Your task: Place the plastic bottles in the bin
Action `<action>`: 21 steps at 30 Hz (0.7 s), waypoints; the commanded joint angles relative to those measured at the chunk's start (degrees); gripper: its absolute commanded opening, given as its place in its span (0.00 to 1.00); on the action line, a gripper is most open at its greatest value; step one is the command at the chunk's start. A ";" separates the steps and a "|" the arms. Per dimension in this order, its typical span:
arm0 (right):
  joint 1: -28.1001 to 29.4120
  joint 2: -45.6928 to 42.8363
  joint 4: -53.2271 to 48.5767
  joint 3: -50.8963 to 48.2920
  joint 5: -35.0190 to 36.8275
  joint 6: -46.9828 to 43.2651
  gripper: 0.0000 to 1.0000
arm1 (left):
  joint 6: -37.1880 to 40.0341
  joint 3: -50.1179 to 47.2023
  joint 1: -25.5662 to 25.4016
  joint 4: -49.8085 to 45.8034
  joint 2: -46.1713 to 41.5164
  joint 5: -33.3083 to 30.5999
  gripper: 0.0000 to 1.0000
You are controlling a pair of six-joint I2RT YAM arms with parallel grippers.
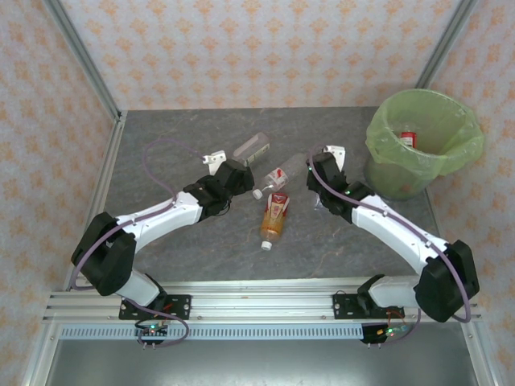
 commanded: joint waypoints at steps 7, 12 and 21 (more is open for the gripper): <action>-5.55 -2.64 12.96 3.74 1.46 -4.47 0.48 | -1.29 0.71 0.37 -0.84 -0.48 -0.31 1.00; -7.38 -3.84 17.81 3.00 1.58 -7.54 0.47 | -1.29 0.81 0.37 -1.27 -0.87 -0.39 1.00; -12.75 -8.99 26.42 2.75 3.11 -15.61 0.47 | -1.20 0.45 0.37 -2.00 -1.79 -1.01 1.00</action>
